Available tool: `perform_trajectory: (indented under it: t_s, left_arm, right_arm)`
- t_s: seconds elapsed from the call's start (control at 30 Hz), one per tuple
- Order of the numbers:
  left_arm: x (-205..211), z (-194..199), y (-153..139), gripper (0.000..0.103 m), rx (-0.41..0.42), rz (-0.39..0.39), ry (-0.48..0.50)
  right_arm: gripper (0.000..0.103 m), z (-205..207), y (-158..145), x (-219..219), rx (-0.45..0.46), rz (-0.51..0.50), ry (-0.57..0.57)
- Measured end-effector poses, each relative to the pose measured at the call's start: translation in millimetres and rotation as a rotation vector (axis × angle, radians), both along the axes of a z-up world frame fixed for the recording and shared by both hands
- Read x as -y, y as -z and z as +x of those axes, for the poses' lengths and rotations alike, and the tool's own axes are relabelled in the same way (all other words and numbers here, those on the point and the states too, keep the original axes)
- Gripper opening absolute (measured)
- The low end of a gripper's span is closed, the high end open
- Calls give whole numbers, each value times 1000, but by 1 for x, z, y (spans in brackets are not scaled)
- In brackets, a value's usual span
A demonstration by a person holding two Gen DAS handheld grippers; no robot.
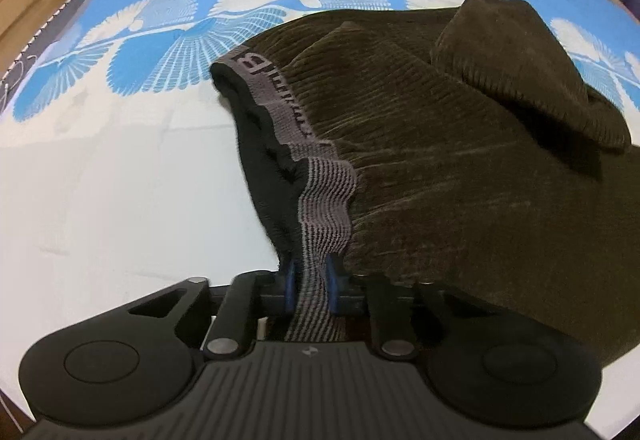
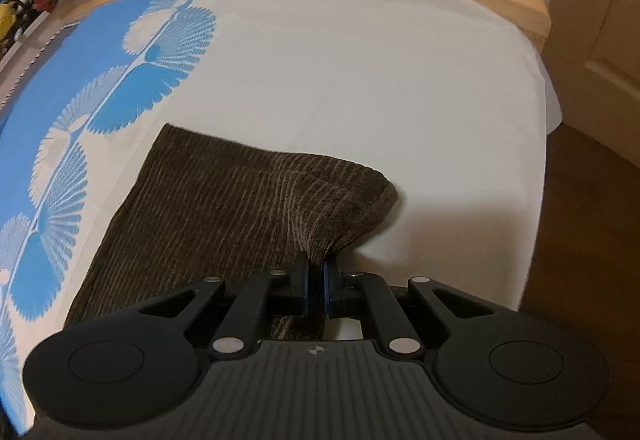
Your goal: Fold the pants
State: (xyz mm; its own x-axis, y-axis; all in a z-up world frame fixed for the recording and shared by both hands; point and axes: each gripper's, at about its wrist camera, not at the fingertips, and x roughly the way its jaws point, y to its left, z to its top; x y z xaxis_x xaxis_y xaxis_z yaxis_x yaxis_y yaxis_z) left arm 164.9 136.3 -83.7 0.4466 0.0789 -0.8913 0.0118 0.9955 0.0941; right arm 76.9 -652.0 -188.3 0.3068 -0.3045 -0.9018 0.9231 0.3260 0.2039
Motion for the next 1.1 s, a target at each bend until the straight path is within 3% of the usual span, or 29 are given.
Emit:
perform_trajectory:
  t_s: [0.13, 0.2, 0.27, 0.33, 0.4, 0.47, 0.6, 0.77, 0.87, 0.93, 1.1]
  left_arm:
    - [-25, -10, -2, 7, -9, -34, -46]
    - [-37, -12, -1, 0, -27, -46, -73]
    - [-50, -13, 0, 0, -52, -117, -96]
    - [-62, -15, -3, 6, -35, -201, -127]
    - [-67, -15, -4, 30, -19, -258, -148]
    - [-65, -10, -3, 48, -21, -283, -147]
    - [-47, 5, 6, 63, -58, -234, -124]
    - [-30, 20, 24, 69, -132, -198, -103]
    - [-19, 19, 37, 69, -178, -121, -71]
    - [-16, 17, 37, 63, -171, -108, -54]
    - [-14, 3, 28, 25, -114, -81, 11]
  right_arm:
    - [6, 8, -7, -14, -39, -45, -135]
    - [7, 15, -8, -22, -73, -61, -201]
    - [8, 23, -9, -28, -106, -70, -272]
    - [13, 30, -16, -28, -128, -111, -307]
    - [21, 33, -20, -30, -113, -133, -317]
    - [45, 37, -23, -32, -100, -137, -329]
    - [47, 40, -32, -30, -89, -171, -312]
    - [47, 17, -63, -22, -27, -260, -141]
    - [47, -2, -80, -15, 35, -297, -29]
    - [47, -12, -84, -11, 72, -286, 1]
    - [47, -20, -75, -9, 104, -176, 8]
